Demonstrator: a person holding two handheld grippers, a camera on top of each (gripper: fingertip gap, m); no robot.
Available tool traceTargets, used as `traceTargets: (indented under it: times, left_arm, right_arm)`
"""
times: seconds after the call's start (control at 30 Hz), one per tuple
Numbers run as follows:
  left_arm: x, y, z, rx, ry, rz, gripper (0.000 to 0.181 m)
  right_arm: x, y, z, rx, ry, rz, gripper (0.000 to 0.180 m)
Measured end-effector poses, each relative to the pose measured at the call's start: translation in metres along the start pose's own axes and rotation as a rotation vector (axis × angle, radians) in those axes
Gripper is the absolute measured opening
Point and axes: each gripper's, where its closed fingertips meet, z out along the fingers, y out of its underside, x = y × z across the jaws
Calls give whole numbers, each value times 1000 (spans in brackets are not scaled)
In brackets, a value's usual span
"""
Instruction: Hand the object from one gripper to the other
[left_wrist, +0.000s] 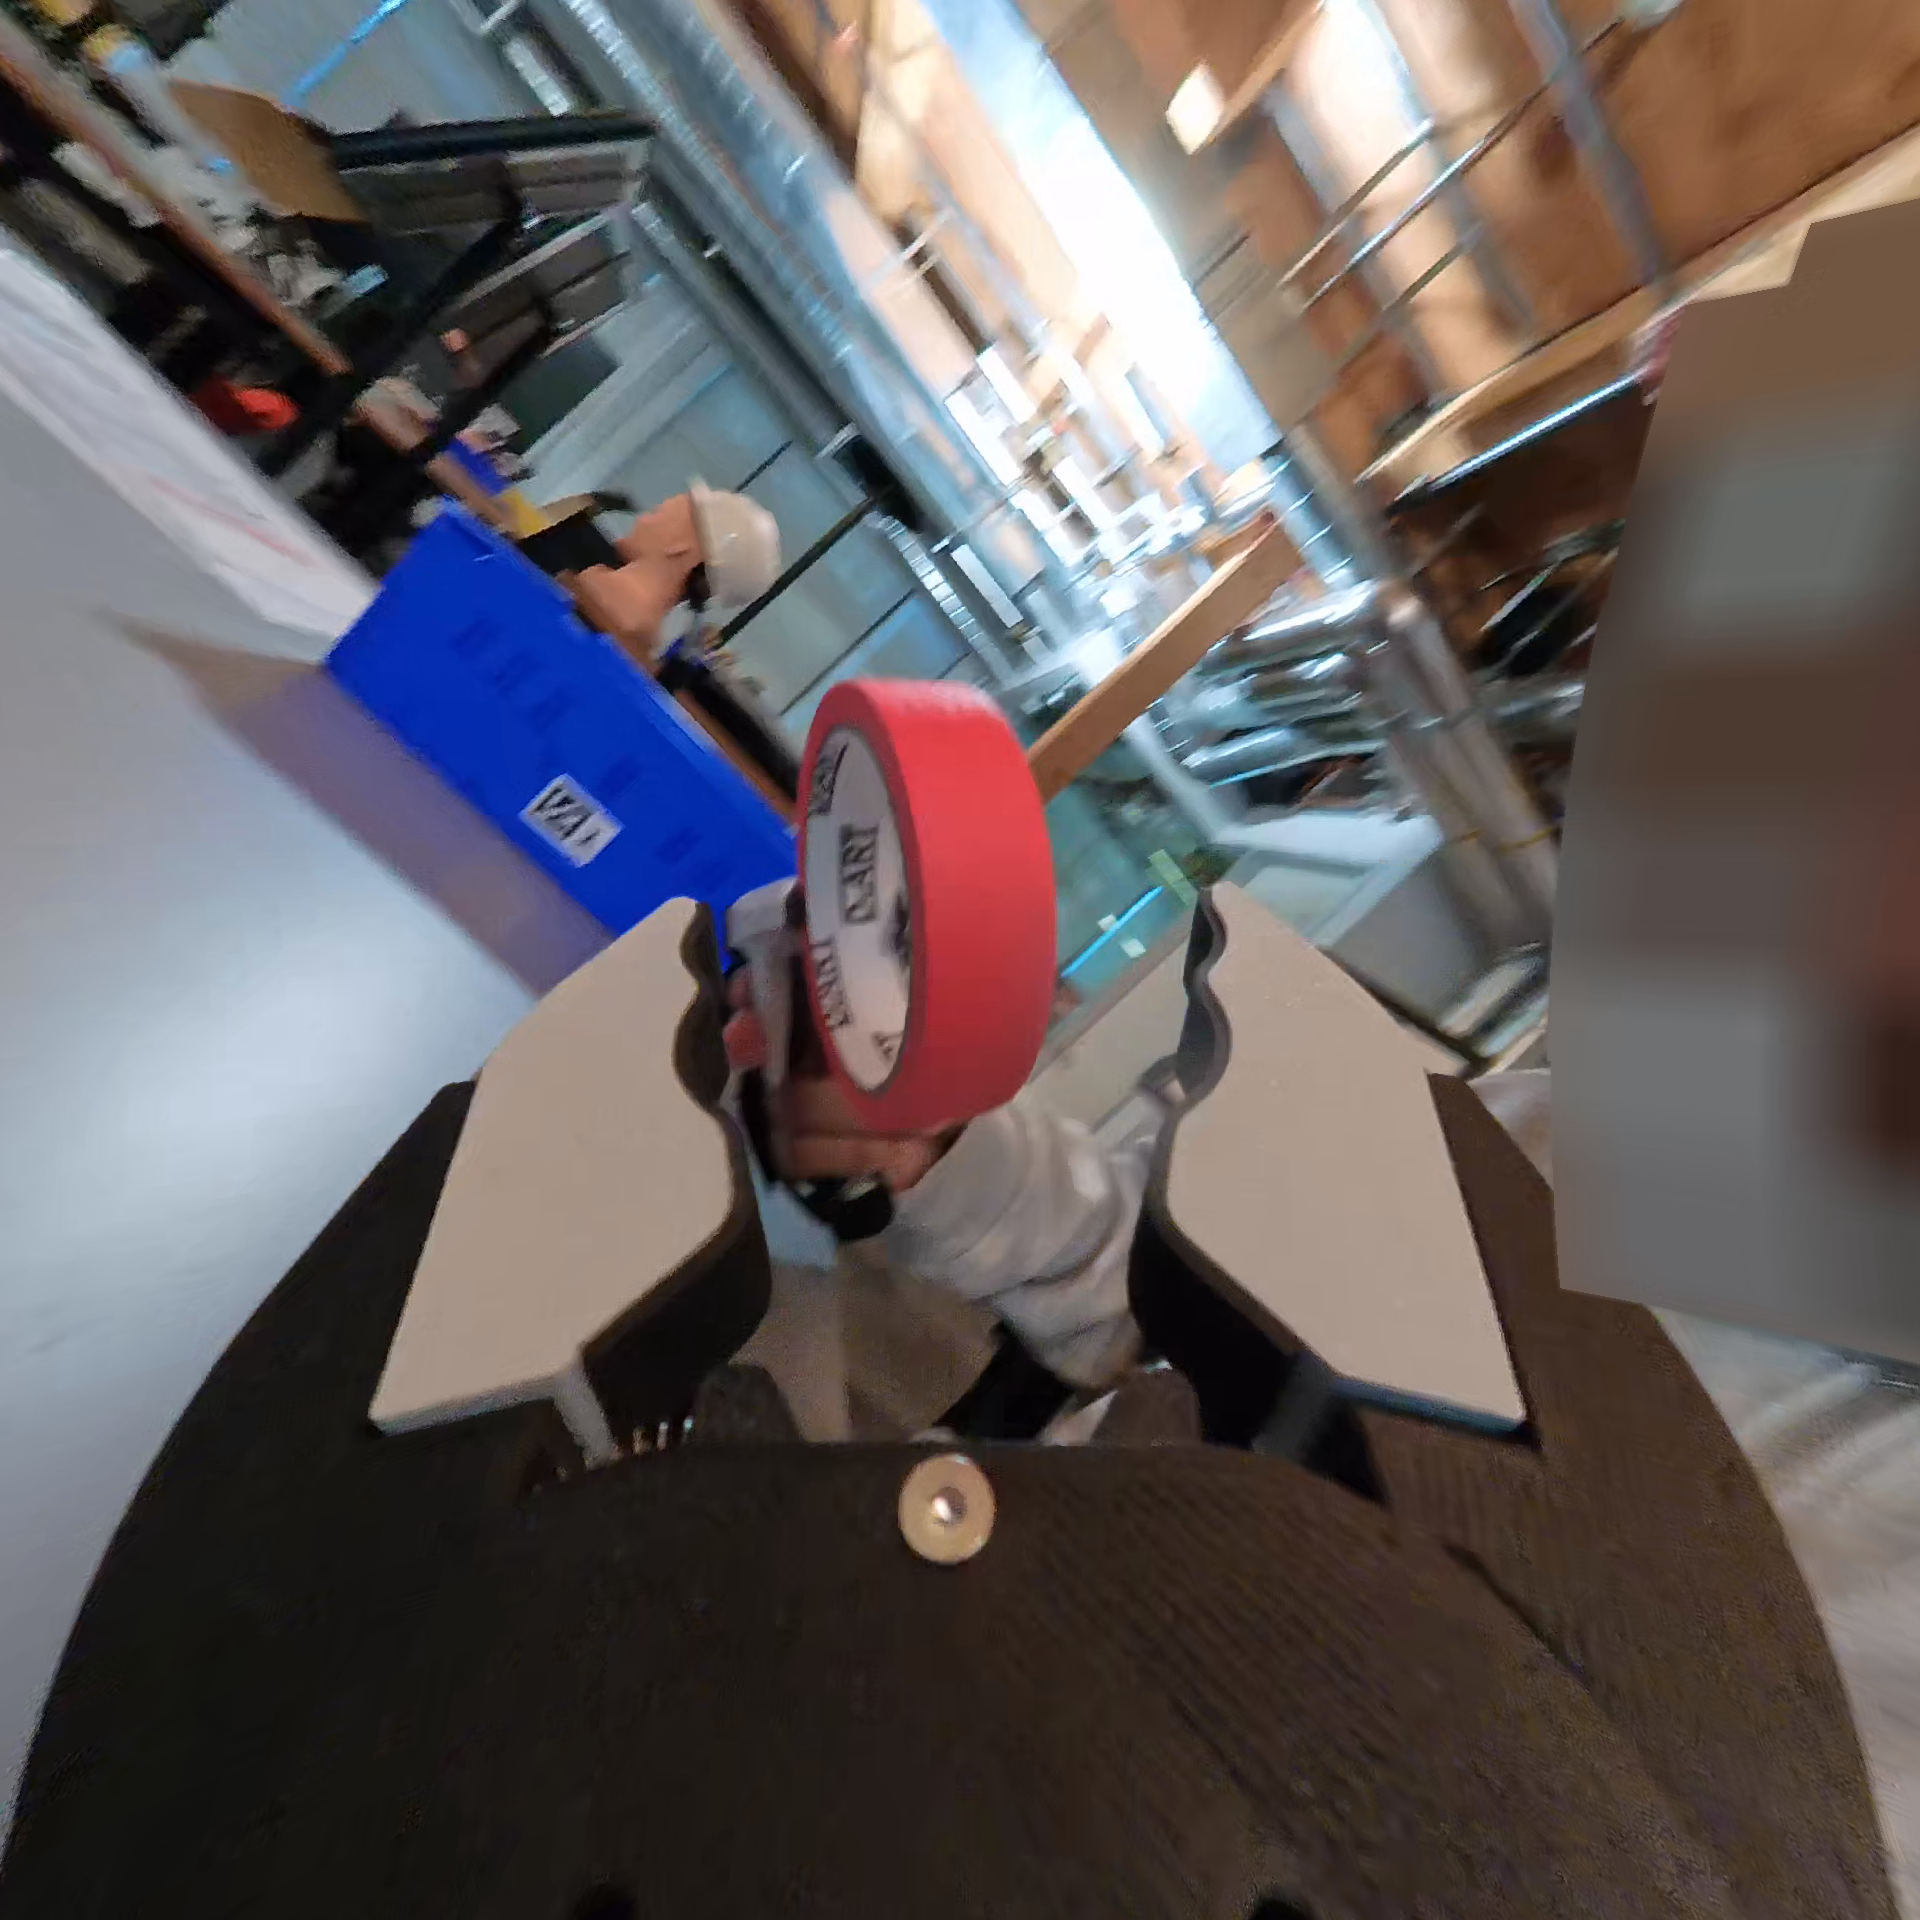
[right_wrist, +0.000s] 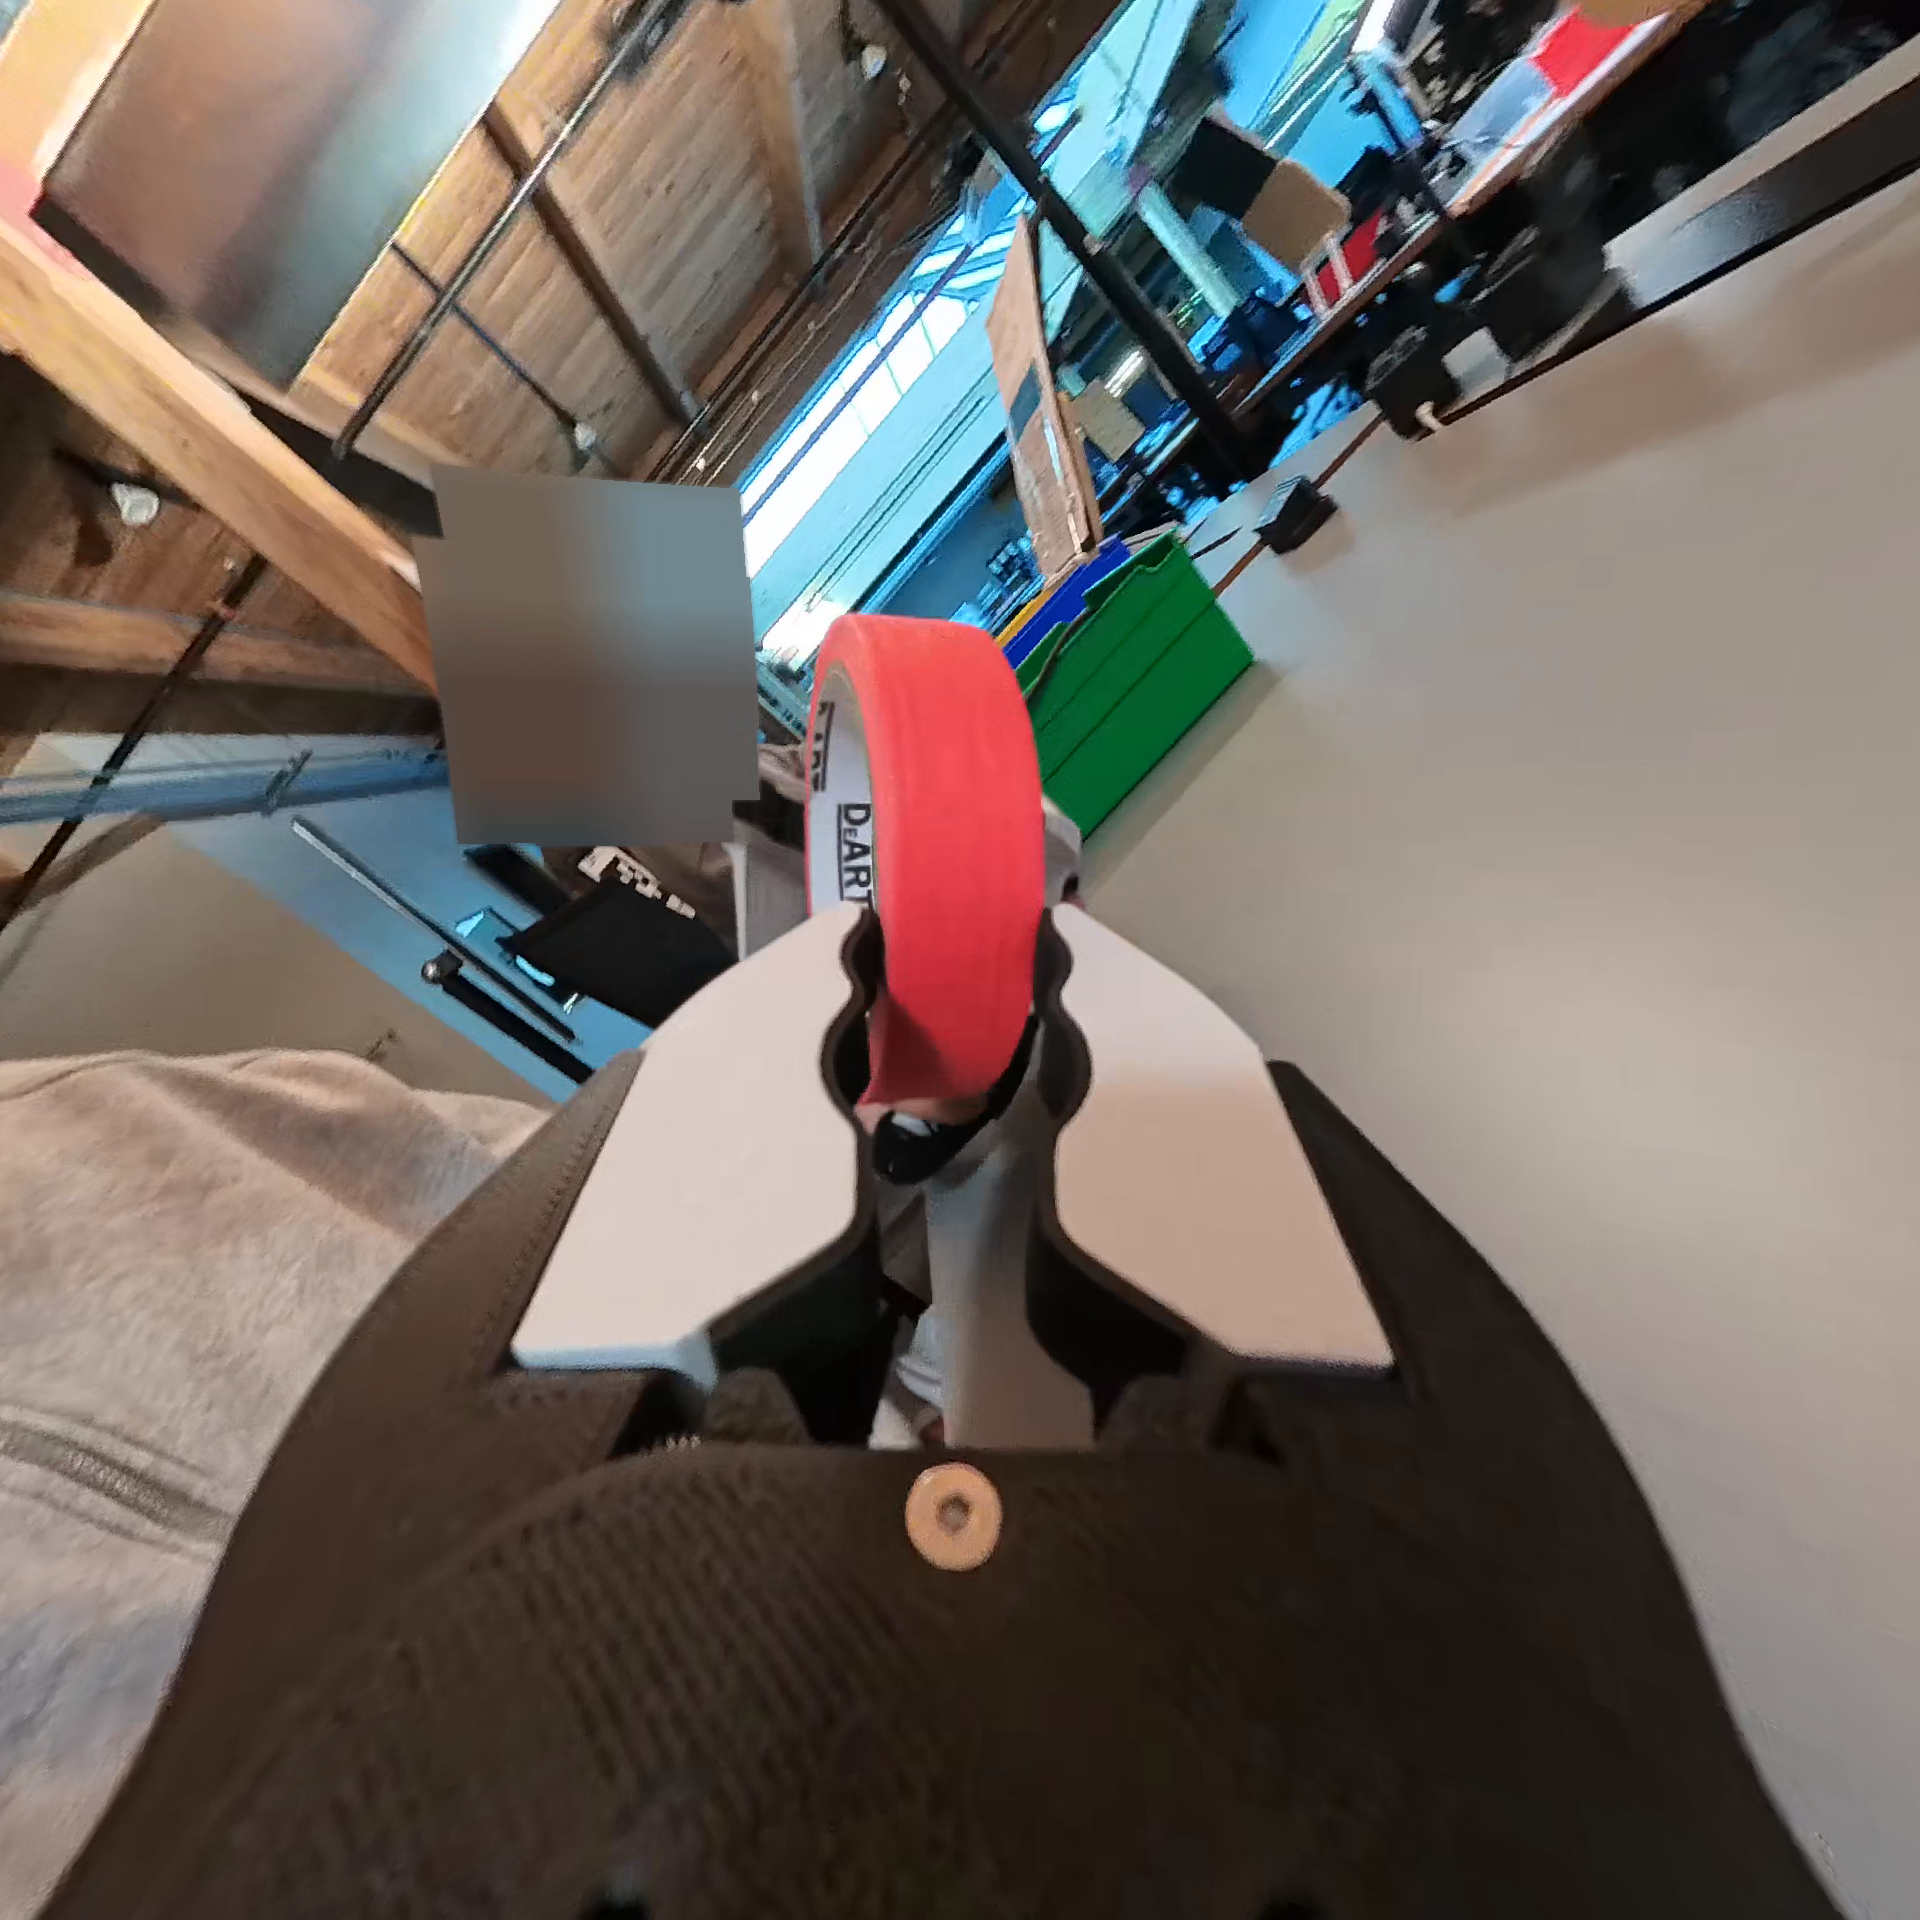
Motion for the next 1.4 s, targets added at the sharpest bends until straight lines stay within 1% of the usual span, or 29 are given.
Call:
traceTargets:
  times: [0.03,0.1,0.17,0.27,0.43,0.47,0.53,0.67,0.73,0.8,0.83,0.9,1.0,1.07,1.1,1.17,1.33,1.4]
  left_arm:
    - [-7,5,1,-35,-49,20,87]
    - [-19,16,1,-101,-123,39,77]
    - [-25,24,2,-141,-155,39,68]
    - [-32,32,2,-177,-194,42,61]
    - [-37,34,0,-189,-218,31,53]
    - [-38,34,-1,-187,-219,24,49]
    - [-37,34,-2,-189,-203,9,33]
    - [-36,33,-3,-195,-210,22,32]
    - [-34,31,-3,-193,-198,31,32]
    - [-31,27,-4,-177,-168,-5,32]
    - [-30,26,-5,-167,-155,-31,32]
    - [-30,22,-7,-137,-124,-89,32]
    - [-29,17,-9,-98,-72,-186,31]
    - [-28,18,-10,-95,-38,-249,32]
    - [-27,19,-9,-100,-22,-280,32]
    - [-25,26,-7,-134,10,-335,32]
    - [-16,48,1,-248,56,-392,32]
    - [-14,54,3,-273,67,-405,32]
  right_arm:
    - [3,-2,-2,13,18,8,29]
    - [9,-5,-4,28,52,16,30]
    - [14,-5,-5,36,86,22,29]
    - [19,-4,-5,36,115,37,29]
    - [20,4,0,6,136,24,30]
    - [21,5,1,-3,148,8,30]
    - [23,8,1,-22,176,-28,29]
    - [23,9,2,-36,181,-60,30]
    - [19,9,3,-37,152,-78,30]
    - [13,9,3,-50,117,-112,32]
    - [12,9,4,-60,114,-148,36]
    - [13,8,4,-71,150,-279,64]
    - [17,7,3,-108,238,-599,93]
    - [15,5,2,-120,282,-794,106]
    - [12,5,3,-116,284,-858,111]
    - [3,6,5,-101,255,-915,118]
    - [-10,17,10,-117,174,-946,140]
    - [-12,21,11,-132,160,-964,145]
